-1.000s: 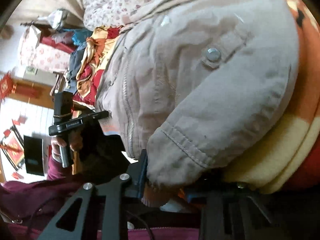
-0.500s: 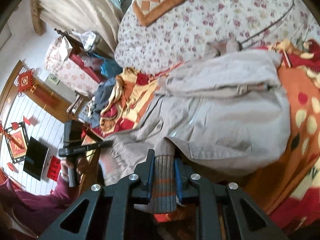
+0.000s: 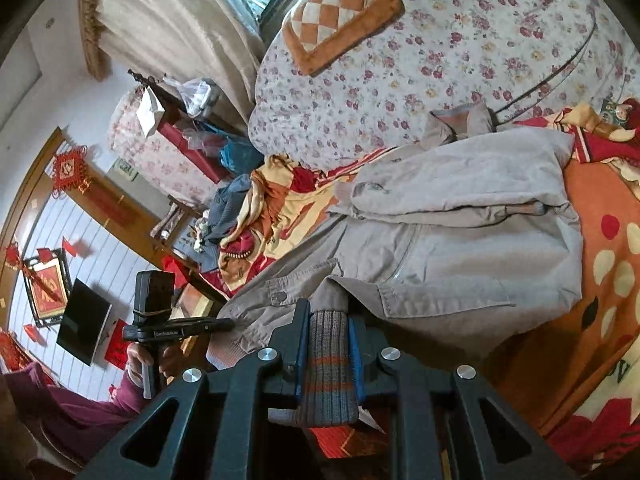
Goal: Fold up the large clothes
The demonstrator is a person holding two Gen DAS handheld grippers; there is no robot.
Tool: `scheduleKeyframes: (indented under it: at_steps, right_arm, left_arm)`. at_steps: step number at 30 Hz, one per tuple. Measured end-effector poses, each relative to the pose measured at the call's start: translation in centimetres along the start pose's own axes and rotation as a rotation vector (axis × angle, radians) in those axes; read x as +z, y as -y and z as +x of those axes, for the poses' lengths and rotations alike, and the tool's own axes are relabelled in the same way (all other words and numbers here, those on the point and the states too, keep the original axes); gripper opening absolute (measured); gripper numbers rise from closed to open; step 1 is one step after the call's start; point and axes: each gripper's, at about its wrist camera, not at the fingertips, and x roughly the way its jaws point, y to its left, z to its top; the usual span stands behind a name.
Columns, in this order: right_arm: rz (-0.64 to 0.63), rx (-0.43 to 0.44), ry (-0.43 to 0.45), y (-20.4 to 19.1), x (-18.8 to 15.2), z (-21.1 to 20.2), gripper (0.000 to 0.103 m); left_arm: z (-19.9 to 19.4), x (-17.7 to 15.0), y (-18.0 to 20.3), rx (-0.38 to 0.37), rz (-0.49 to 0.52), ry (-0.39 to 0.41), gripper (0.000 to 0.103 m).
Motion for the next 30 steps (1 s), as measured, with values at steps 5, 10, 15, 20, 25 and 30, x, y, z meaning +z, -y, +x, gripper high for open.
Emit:
scheduleKeyframes:
  at_steps: [5,10,15,20,25,30]
  right_arm:
    - [0.015,-0.035,0.049,1.0,2.4,-0.2,0.016]
    - [0.034,-0.13,0.186,3.7,8.6,-1.5,0.016]
    - [0.156,-0.224,0.272,7.7,12.5,-1.5,0.017]
    - [0.003,-0.238,0.092,4.5,9.4,1.0,0.063]
    - [-0.261,-0.304,-0.112,0.3,3.1,3.6,0.066]
    - [-0.532,-0.414,-0.267,-1.9,-3.2,6.6,0.068]
  left_arm:
    - [-0.2,6.2,0.2,-0.031,0.007,0.092,0.014]
    - [1.4,15.9,-0.4,-0.096,-0.049,0.184,0.014]
    - [5.7,22.1,-1.1,-0.065,-0.104,0.195,0.014]
    - [8.6,23.1,-2.2,-0.037,-0.123,0.172,0.014]
    - [9.0,22.8,-2.5,-0.013,-0.131,0.167,0.014]
    - [8.4,22.3,-2.7,0.016,-0.129,0.173,0.014]
